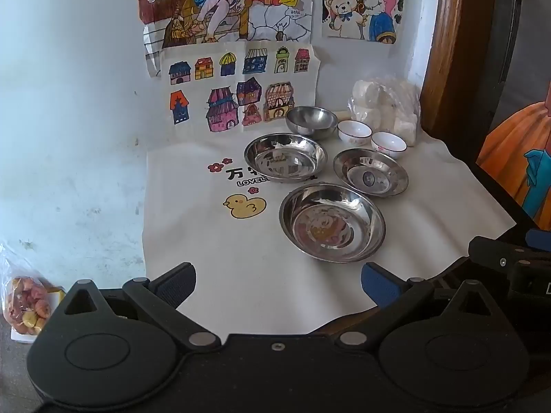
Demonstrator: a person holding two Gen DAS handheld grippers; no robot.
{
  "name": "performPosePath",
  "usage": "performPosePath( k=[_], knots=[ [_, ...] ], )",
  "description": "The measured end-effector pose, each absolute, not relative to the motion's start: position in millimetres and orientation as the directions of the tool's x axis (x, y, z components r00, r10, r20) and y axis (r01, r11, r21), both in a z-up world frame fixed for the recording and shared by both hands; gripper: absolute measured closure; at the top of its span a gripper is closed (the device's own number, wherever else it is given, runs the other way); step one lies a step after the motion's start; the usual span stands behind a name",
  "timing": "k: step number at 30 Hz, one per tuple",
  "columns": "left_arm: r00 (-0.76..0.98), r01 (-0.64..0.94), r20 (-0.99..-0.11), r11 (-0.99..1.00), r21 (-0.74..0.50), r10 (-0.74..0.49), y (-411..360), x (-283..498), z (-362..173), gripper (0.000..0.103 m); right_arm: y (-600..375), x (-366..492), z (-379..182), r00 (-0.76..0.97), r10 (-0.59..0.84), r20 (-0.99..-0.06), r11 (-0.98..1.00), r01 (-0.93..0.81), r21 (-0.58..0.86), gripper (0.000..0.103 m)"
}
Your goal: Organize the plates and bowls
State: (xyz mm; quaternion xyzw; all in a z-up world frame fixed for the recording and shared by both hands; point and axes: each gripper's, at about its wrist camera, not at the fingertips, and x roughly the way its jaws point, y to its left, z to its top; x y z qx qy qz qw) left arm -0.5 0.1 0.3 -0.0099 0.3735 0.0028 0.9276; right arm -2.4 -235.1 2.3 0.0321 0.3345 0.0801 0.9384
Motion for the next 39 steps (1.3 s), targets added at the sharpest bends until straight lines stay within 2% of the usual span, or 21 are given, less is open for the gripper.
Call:
performPosePath(
  k=[39],
  knots=[
    [0.708,-0.007,-0.706,1.000,-0.013,-0.004,2,4,-8,0.001,-233,2,2,0.765,0.169,-0.622,0.986,-0.125,0.113,0.000]
  ],
)
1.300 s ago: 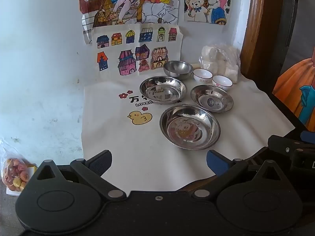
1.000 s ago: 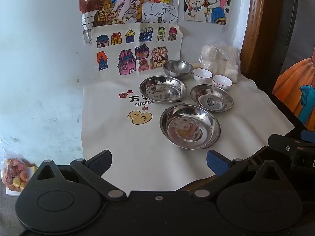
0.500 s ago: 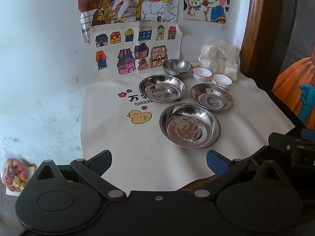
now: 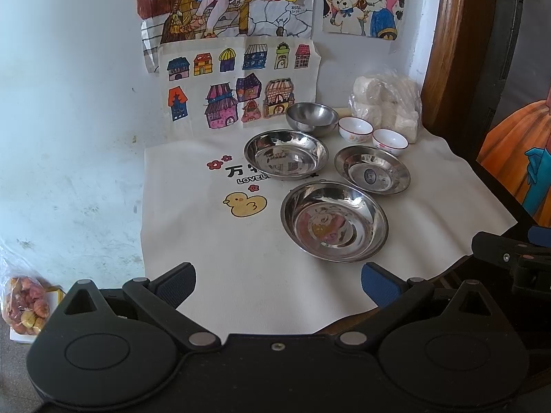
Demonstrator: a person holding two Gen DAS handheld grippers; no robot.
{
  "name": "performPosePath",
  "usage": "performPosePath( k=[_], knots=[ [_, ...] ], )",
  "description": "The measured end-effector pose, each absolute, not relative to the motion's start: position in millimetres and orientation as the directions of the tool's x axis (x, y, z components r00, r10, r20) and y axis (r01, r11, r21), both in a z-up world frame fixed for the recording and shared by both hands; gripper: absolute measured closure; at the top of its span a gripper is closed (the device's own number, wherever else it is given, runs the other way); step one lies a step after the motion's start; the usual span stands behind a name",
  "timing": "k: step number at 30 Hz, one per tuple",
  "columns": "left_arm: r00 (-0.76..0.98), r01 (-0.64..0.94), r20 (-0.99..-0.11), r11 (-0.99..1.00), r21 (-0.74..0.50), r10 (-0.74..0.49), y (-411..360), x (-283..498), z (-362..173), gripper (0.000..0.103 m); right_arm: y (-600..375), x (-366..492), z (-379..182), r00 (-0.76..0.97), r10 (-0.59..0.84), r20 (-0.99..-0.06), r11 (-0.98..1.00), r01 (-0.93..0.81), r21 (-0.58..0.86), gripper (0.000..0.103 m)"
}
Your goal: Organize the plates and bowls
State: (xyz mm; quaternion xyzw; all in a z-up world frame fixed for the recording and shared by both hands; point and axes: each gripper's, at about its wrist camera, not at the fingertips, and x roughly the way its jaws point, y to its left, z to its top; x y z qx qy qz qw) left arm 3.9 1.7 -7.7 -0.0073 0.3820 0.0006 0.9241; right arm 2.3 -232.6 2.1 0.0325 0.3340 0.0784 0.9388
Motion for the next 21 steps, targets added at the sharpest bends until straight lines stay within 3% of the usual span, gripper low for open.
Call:
performPosePath(
  k=[21],
  knots=[
    [0.707,-0.007,-0.707,1.000,-0.017,-0.007,3.1,5.3,-9.6,0.001,-232.8,8.3,-0.5,0.762,0.168,-0.625,0.986,-0.125,0.112,0.000]
  ],
)
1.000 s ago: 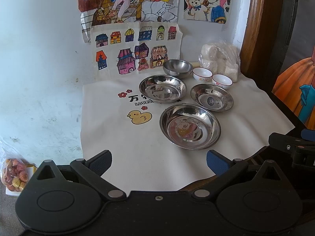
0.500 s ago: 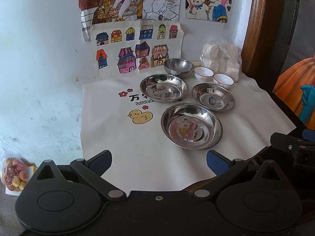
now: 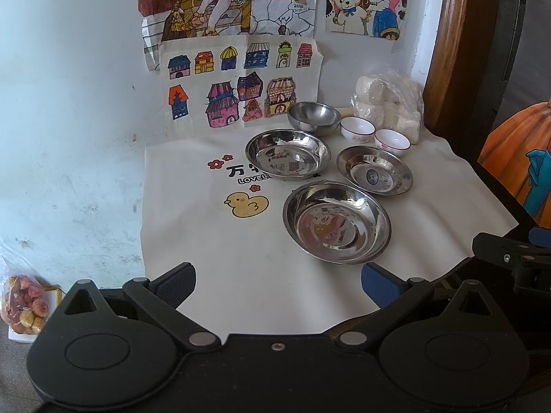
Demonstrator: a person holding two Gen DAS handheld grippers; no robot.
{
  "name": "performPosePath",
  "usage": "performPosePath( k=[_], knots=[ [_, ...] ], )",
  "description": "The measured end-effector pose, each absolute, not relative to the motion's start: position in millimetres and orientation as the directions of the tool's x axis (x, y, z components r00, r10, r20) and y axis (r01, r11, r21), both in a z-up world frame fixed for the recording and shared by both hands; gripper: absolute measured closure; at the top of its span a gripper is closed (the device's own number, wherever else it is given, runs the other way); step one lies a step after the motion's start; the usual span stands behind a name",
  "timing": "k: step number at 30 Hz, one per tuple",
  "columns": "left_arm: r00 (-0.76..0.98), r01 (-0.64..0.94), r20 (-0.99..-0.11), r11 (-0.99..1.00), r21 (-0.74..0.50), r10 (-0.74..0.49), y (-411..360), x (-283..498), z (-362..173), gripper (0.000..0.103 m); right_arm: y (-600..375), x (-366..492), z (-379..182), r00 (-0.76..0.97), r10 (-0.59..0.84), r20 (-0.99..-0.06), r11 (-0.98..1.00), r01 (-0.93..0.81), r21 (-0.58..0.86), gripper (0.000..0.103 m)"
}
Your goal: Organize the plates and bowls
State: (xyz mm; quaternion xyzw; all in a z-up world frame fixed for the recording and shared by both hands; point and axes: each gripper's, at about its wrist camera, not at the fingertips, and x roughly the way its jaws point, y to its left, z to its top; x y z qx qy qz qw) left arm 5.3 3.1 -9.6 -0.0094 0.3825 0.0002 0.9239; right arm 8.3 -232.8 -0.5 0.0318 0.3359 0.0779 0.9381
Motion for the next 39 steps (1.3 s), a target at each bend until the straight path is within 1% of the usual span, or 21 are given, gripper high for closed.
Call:
performPosePath(
  k=[11,39],
  knots=[
    [0.704,0.000,-0.710,1.000,-0.021,-0.015,2.6,8.7,-16.6,0.001,-231.5,12.5,-3.8,0.762,0.158,-0.628,0.987,-0.117,0.106,0.000],
    [0.696,-0.002,-0.718,1.000,-0.024,-0.016,0.3,12.0,-13.3,0.001,-231.1,12.7,-3.2,0.760,0.155,-0.631,0.988,-0.114,0.106,0.000]
  ],
)
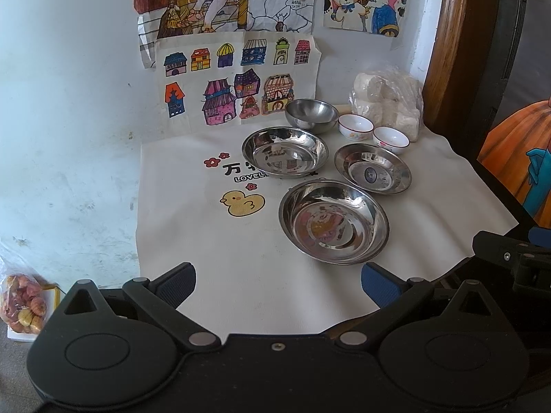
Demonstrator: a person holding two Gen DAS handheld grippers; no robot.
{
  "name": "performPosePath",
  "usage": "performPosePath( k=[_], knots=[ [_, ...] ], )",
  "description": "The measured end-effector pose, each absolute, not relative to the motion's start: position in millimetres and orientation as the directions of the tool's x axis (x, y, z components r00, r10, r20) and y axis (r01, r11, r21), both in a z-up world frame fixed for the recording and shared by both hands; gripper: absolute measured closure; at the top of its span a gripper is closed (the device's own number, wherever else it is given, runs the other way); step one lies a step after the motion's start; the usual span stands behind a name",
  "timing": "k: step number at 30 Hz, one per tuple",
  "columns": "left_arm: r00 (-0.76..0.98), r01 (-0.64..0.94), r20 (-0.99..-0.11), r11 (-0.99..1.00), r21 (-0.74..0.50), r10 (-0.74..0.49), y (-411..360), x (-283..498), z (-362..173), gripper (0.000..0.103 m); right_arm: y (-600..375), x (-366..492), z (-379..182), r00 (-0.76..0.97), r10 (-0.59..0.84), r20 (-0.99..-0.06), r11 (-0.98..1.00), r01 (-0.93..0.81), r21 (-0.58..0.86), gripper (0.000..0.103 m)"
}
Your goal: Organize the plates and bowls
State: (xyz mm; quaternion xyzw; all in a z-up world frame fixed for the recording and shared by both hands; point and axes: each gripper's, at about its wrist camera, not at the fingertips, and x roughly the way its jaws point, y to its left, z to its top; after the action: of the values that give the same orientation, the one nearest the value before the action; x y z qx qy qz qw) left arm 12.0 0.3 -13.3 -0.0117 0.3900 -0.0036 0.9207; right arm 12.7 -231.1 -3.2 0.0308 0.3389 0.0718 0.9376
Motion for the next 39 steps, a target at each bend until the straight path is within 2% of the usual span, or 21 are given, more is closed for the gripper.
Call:
performPosePath(
  k=[16,23,34,39],
  knots=[
    [0.670,-0.016,-0.743,1.000,-0.013,0.001,-5,24,-16,0.001,-242,22,-7,0.742,0.167,-0.649,0.986,-0.117,0.119,0.000],
    [0.647,-0.081,-0.762,0.997,-0.019,0.038,-22,54,-23,0.001,-264,49,-15,0.726,0.192,-0.660,0.981,-0.148,0.123,0.000],
    [0.592,-0.249,-0.786,0.968,0.031,0.178,-54,98,-16,0.001,-309,120,-29,0.642,0.340,-0.687,0.934,-0.313,0.171,0.000],
    [0.555,-0.278,-0.802,0.958,0.069,0.219,-59,112,-15,0.001,-318,143,-36,0.609,0.391,-0.690,0.914,-0.344,0.215,0.000]
  ],
)
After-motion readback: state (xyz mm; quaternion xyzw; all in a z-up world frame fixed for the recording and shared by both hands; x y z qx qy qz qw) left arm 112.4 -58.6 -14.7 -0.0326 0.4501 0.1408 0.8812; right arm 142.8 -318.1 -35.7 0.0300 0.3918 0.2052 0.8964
